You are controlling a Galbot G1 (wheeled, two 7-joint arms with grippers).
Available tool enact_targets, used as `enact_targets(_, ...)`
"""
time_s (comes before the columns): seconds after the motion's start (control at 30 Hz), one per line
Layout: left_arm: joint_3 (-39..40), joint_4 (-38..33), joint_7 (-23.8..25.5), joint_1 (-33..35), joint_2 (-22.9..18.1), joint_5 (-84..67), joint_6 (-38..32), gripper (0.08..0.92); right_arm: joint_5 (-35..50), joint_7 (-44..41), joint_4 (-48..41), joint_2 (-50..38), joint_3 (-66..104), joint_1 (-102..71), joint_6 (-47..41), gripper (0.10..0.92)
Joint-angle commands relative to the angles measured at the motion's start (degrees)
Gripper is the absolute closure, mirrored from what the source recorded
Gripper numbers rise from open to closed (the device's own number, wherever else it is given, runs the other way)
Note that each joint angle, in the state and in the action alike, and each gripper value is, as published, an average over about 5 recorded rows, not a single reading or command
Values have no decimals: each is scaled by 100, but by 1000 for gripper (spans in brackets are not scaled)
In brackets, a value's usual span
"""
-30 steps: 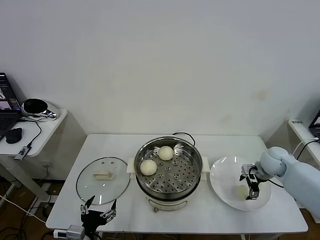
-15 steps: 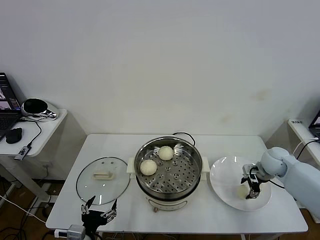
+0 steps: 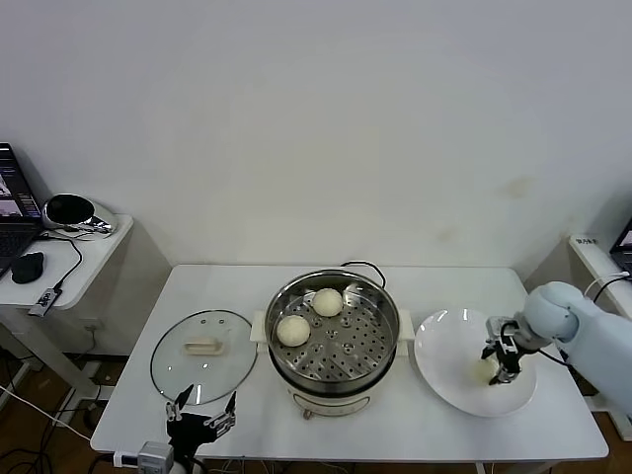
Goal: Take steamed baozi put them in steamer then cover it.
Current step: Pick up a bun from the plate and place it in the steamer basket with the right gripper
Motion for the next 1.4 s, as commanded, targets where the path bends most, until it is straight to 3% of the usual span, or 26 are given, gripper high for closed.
enact_targets(0.03,14,-3,-4,-4,0,-2,-6,177,231,-58,122,-136,-126,309,-35,541)
enact_targets(0.2,11,-18,-7,-38,9,-25,-10,177,560,-120,285,-201,-461,860,-140,646)
enact_targets(0.43,-53,-80,-12,-96,26,-102,-14,177,1311,-311,349,134,-1978,3110,-218,652)
enact_targets(0.73,-135,-240,-56,-186,-18,-113,-18,177,2408,-1021,55,1724,-3159,5267,121,657)
enact_targets(1.0,-186,-314,-120,-156,-56,-82,-64,177,2667,-1142,-355,2885,-3249,5314,2320,668)
enact_targets(1.4,-214,-389,-144,-144,-123,-80,-90,177,1788,-869,-172,3627,-3669,4963,4073,661)
